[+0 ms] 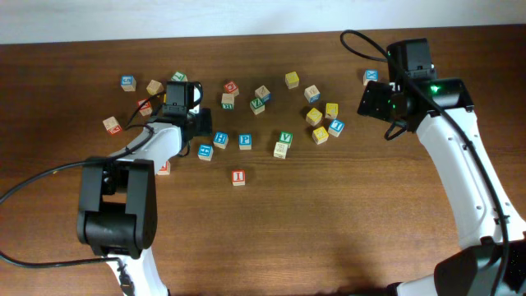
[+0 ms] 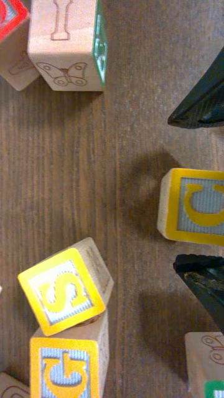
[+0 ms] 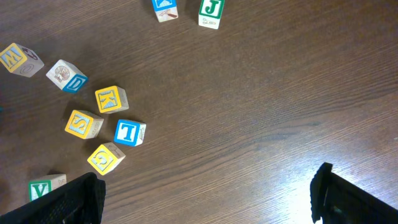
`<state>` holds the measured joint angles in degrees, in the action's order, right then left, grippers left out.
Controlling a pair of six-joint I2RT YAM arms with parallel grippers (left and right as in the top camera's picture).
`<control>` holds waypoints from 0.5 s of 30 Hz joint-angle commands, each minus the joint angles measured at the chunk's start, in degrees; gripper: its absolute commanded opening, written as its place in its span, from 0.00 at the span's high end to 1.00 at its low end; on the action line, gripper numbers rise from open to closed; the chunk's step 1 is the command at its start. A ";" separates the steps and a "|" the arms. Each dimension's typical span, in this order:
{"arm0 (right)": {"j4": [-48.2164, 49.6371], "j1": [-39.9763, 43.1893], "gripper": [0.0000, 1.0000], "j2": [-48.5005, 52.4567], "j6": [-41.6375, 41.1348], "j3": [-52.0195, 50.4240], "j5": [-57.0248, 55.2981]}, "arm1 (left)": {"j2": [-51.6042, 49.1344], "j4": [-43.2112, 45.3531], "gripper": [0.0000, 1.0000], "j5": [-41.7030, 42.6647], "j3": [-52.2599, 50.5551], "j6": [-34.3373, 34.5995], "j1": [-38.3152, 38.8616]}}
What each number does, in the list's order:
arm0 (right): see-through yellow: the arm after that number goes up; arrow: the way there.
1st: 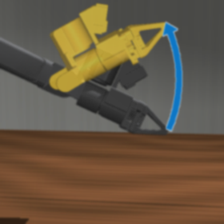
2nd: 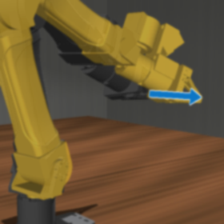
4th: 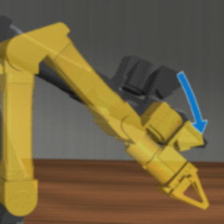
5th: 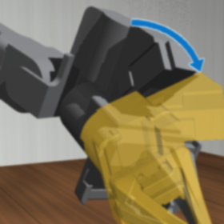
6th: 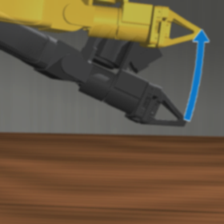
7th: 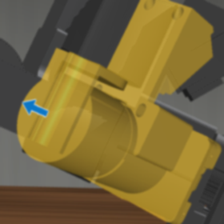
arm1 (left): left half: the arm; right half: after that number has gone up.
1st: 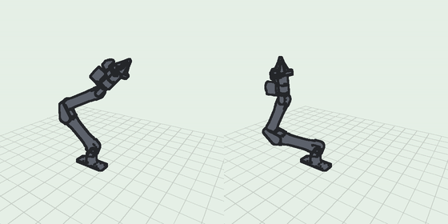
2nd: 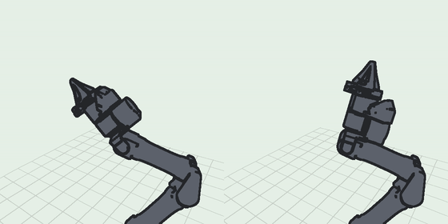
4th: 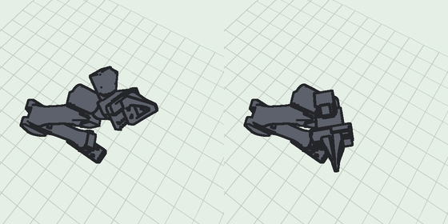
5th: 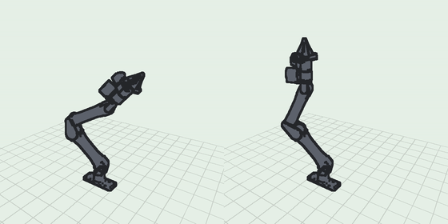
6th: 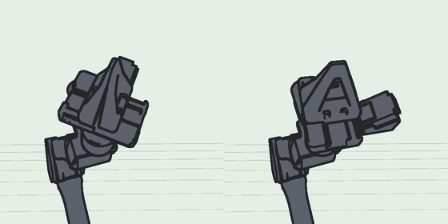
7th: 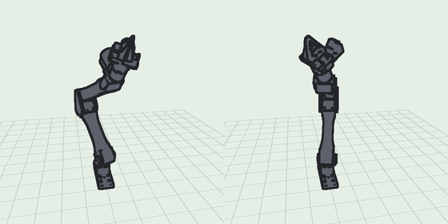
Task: Spell out ICRA
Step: 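Lower the left gripper and grasp the yellow C block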
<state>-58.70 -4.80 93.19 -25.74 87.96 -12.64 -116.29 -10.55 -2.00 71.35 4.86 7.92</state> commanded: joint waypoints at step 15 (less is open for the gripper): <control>-0.02 0.04 0.02 0.20 -0.26 0.74 -0.94 | -0.81 0.68 0.61 -0.61 -0.13 -0.46 -0.09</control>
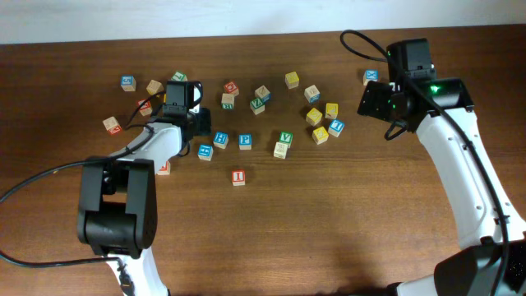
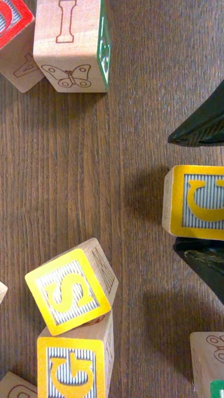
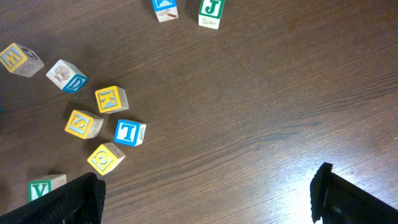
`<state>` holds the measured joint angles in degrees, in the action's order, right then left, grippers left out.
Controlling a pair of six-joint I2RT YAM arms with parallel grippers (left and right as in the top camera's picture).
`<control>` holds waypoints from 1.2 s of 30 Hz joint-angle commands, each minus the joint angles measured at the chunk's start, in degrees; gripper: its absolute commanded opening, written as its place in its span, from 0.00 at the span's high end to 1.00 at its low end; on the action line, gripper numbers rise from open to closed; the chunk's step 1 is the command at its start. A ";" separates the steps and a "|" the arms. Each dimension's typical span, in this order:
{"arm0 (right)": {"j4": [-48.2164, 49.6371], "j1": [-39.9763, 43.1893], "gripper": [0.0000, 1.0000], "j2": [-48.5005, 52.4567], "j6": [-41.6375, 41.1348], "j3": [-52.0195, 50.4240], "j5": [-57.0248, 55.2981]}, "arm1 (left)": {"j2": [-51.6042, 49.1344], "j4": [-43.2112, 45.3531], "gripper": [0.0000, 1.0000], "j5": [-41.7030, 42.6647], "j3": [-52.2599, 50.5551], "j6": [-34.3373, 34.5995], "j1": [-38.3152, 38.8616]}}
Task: Spell out ICRA
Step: 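Lower the left gripper and grasp the yellow C block, then carry the yellow C block toward the red I block and lower it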
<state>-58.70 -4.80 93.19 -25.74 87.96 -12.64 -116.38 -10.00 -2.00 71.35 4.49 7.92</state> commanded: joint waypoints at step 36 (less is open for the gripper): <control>-0.02 0.04 0.02 0.20 -0.26 0.74 -0.94 | 31.54 -39.08 0.71 16.81 -17.62 17.38 -0.02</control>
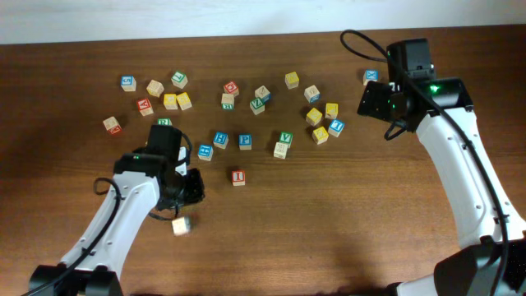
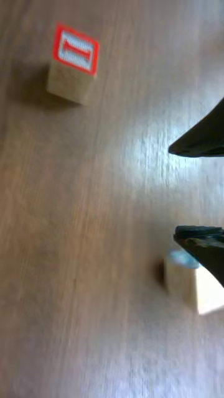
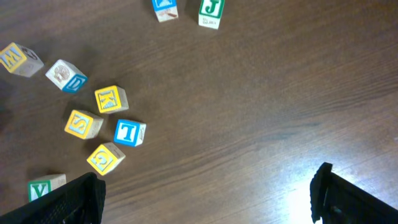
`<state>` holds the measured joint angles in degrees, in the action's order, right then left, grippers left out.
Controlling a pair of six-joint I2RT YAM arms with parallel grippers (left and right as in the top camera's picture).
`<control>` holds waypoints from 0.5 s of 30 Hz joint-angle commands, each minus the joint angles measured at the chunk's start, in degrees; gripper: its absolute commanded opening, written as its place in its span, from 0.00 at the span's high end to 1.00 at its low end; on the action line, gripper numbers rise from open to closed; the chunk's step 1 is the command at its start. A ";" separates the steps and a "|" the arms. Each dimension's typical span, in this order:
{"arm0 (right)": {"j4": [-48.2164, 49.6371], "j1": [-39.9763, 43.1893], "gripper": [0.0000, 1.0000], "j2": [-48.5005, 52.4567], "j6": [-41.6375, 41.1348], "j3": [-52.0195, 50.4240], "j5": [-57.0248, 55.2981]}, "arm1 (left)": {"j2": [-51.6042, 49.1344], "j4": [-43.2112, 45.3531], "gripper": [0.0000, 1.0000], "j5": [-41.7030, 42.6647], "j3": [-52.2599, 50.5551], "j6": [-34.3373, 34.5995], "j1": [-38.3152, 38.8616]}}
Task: Spell out ICRA
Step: 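Carry the yellow C block toward the red I block and lower it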
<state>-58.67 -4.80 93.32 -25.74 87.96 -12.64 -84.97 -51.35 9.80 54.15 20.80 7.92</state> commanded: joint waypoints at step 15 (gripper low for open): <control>-0.04 0.04 0.02 0.07 -0.26 0.74 -0.94 | 11.10 -13.90 0.35 -9.77 1.57 2.12 -0.09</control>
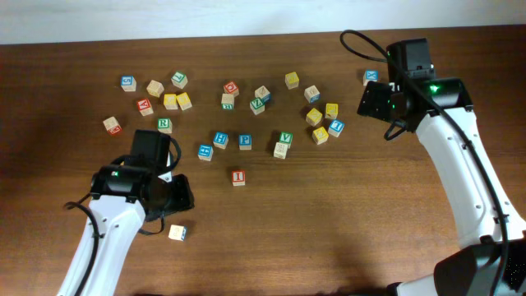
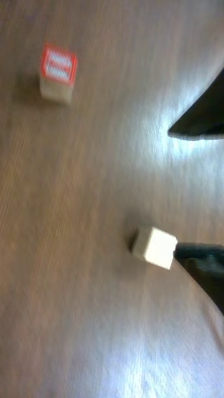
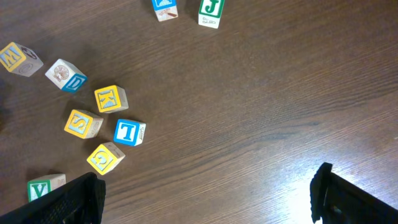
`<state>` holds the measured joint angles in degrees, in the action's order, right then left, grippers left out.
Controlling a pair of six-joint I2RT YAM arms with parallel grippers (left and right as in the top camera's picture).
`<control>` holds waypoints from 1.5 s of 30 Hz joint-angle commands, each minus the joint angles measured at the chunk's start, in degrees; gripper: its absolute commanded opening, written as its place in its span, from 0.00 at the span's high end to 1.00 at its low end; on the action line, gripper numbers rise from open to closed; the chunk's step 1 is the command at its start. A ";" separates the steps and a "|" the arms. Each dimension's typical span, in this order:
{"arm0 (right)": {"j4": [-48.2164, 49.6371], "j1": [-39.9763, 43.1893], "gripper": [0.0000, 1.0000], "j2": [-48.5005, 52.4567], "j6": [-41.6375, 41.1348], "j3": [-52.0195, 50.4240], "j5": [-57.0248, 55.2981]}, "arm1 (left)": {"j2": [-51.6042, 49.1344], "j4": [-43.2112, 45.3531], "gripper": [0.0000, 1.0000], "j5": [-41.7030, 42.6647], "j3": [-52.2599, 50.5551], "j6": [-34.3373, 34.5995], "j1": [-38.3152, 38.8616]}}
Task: Spell out ICRA
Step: 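Carry the yellow C block toward the red I block and lower it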
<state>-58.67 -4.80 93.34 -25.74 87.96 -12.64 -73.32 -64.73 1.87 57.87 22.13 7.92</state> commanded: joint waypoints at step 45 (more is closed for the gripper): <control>-0.04 0.04 0.02 0.04 -0.26 0.74 -0.94 | -16.13 11.76 0.66 7.85 -13.90 -5.49 -0.04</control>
<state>-58.70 -4.80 93.34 -25.74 87.96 -12.67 -88.95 -53.10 9.08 44.03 16.64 7.92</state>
